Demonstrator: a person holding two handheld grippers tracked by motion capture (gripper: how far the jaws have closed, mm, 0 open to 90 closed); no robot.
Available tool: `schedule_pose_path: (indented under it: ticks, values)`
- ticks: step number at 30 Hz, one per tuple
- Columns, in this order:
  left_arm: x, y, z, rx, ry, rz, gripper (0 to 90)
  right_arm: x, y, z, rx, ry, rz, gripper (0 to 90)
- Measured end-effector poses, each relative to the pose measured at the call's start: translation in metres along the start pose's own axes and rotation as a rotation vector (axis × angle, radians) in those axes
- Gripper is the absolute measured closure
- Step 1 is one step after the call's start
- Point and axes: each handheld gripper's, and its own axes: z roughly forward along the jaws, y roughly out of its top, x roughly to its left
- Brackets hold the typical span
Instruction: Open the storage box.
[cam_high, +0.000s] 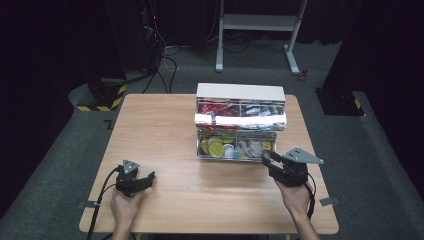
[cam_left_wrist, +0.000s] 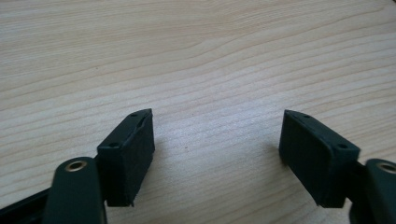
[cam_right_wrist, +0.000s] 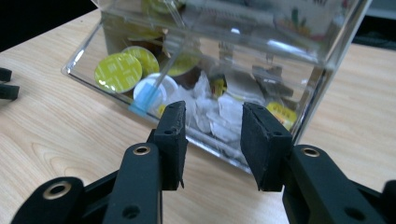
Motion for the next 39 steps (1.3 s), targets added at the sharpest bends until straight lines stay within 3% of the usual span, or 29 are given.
schedule_pose_path:
  ticks: [11, 16, 39]
  values:
    - [-0.001, 0.0, 0.0, -0.005, -0.007, 0.004, 29.9, 0.002, 0.017, 0.001, -0.015, 0.027, -0.024, 60.0]
    - [-0.001, 0.0, 0.0, -0.005, -0.007, 0.003, 29.9, 0.006, 0.033, 0.0, -0.019, 0.05, -0.035, 59.3]
    - [-0.001, 0.0, 0.001, -0.008, -0.009, 0.001, 29.6, 0.008, 0.069, 0.0, -0.031, 0.059, -0.059, 58.2]
